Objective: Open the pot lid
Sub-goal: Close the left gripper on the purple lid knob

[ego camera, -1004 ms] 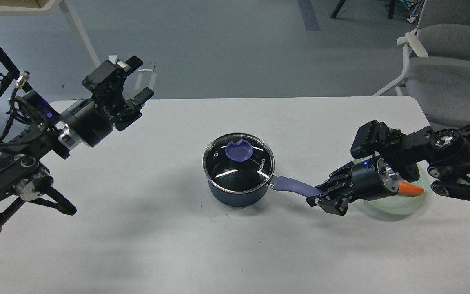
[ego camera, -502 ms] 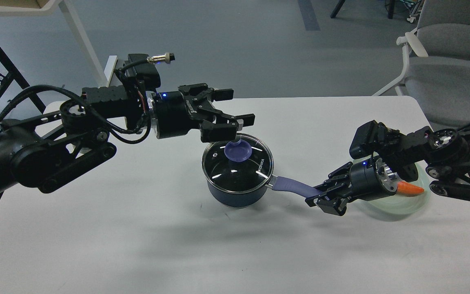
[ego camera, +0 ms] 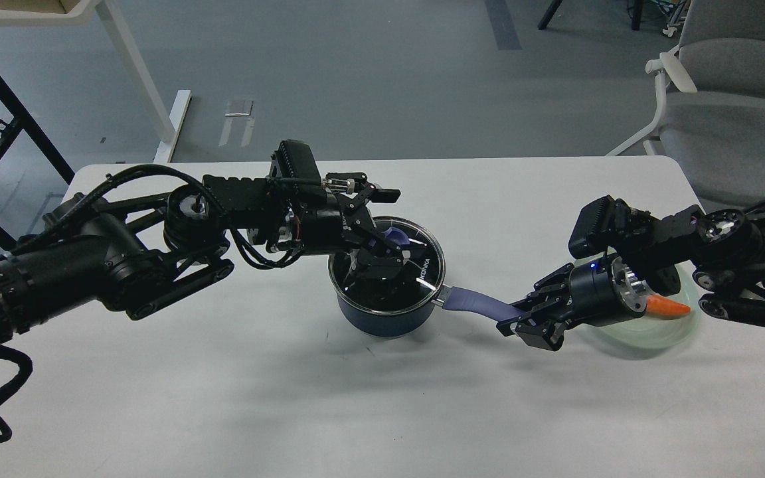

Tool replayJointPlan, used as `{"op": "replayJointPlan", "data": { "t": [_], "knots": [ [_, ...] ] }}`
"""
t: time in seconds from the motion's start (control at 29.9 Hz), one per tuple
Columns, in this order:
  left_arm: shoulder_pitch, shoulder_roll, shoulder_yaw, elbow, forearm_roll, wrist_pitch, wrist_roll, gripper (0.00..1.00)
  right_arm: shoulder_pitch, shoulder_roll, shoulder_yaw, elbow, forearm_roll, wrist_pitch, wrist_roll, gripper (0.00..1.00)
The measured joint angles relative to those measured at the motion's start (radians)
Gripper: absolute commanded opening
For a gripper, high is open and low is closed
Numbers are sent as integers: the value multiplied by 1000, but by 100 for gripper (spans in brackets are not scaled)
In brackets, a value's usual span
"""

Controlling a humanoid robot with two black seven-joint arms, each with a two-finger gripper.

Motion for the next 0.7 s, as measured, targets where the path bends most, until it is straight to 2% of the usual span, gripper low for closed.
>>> {"op": "replayJointPlan", "data": {
  "t": [0.47, 0.5, 0.64, 0.7],
  "knots": [
    [80, -2, 1, 45, 3, 6, 0, 96, 0, 3, 0, 0, 0, 0, 0, 33],
    [83, -2, 1, 46, 3, 6, 0, 95, 0, 5, 0, 0, 0, 0, 0, 33],
    [87, -3, 1, 46, 3, 18, 0, 71, 1, 6, 0, 0, 0, 0, 0, 34],
    [87, -3, 1, 46, 3, 26, 0, 63, 0, 6, 0, 0, 0, 0, 0, 34]
  ]
}}
